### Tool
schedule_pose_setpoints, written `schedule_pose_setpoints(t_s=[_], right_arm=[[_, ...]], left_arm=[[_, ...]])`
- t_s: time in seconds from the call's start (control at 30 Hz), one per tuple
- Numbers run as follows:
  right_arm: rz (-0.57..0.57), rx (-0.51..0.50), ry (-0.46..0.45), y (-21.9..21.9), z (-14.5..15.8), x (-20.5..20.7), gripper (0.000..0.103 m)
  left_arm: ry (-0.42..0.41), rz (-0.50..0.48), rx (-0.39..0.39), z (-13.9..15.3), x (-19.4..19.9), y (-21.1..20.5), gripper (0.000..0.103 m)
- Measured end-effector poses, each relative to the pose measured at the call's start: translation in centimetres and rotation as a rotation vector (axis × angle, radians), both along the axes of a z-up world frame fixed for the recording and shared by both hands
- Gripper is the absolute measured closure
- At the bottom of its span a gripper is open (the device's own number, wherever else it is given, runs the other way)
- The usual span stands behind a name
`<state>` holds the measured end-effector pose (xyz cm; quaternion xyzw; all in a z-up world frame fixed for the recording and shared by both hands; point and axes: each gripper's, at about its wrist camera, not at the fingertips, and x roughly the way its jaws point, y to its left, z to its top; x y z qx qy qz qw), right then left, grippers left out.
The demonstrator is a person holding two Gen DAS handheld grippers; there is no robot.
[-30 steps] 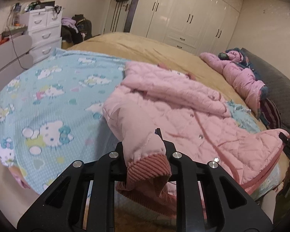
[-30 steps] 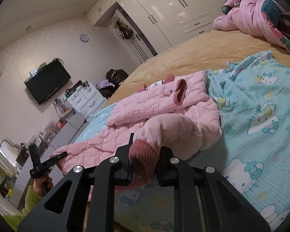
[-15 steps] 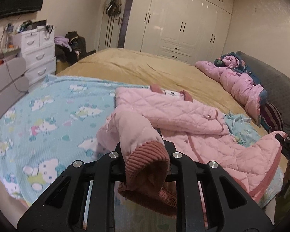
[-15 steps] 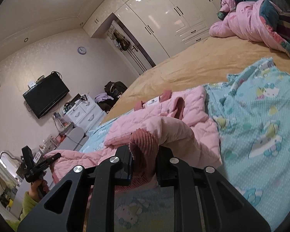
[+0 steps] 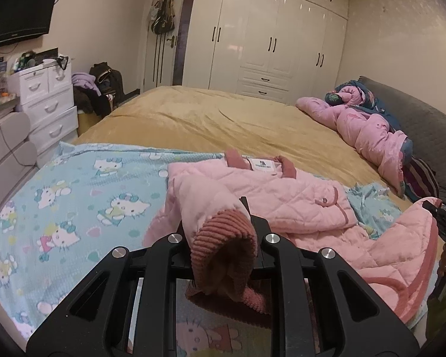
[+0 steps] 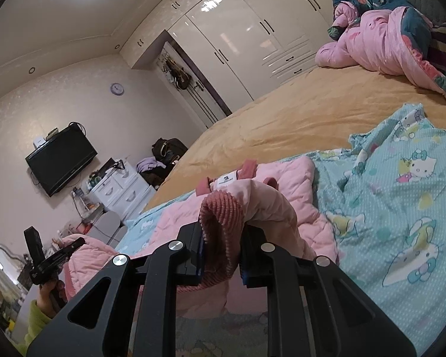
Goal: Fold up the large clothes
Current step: 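Lift the hem with both tools and fold it toward the collar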
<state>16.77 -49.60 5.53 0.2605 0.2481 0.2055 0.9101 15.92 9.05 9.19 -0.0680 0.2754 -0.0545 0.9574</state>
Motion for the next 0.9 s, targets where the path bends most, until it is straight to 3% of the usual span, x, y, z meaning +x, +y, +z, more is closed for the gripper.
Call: schedule_pose_setpoints(t_s=[0.9], right_arm=[[-0.044, 0.054, 0.026, -0.7, 1.6, 6.6, 0.087]], left_arm=[[0.006, 0.024, 0.006, 1.4, 6.0, 0.9, 0.091]])
